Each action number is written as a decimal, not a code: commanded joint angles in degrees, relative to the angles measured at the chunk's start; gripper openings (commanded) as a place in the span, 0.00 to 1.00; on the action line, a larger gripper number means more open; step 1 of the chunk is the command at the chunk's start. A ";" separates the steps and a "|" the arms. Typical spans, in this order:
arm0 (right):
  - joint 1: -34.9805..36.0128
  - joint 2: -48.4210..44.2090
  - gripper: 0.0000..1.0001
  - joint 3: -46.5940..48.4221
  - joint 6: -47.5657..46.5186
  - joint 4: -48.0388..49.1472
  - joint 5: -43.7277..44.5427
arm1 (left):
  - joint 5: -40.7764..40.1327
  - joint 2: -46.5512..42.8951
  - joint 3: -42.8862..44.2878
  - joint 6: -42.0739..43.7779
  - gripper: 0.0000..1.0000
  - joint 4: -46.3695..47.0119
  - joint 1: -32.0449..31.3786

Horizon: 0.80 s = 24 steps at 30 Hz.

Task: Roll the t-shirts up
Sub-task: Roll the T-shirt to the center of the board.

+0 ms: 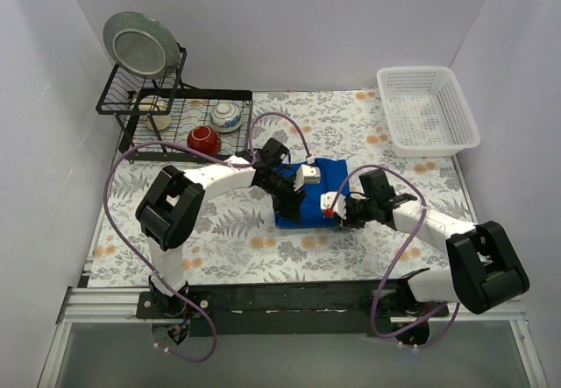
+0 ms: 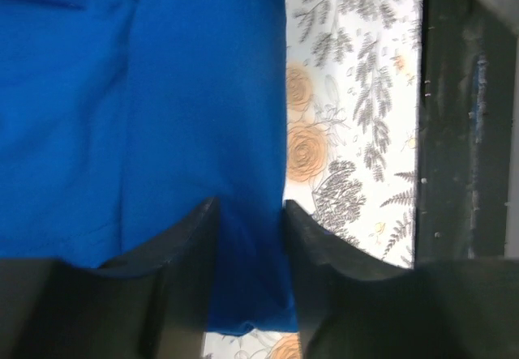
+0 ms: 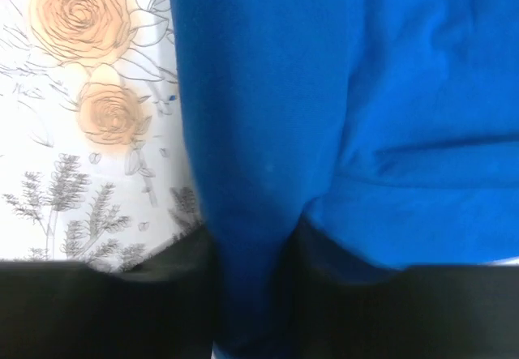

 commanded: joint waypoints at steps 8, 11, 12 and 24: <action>0.01 7.58 0.01 13.26 3.75 -9.38 -6.24 | -11.39 -19.65 -18.25 3.56 0.67 19.30 0.24; 0.10 7.85 0.01 13.44 4.02 -9.12 -6.34 | -12.19 -17.90 -18.78 4.80 0.69 20.09 0.07; 0.10 8.55 0.01 13.62 4.71 -9.03 -6.25 | -12.02 -17.55 -19.22 5.33 0.74 20.10 0.07; -0.25 13.74 0.01 17.74 8.33 -13.50 -8.80 | -14.65 -16.67 -24.41 9.29 0.28 21.95 -0.81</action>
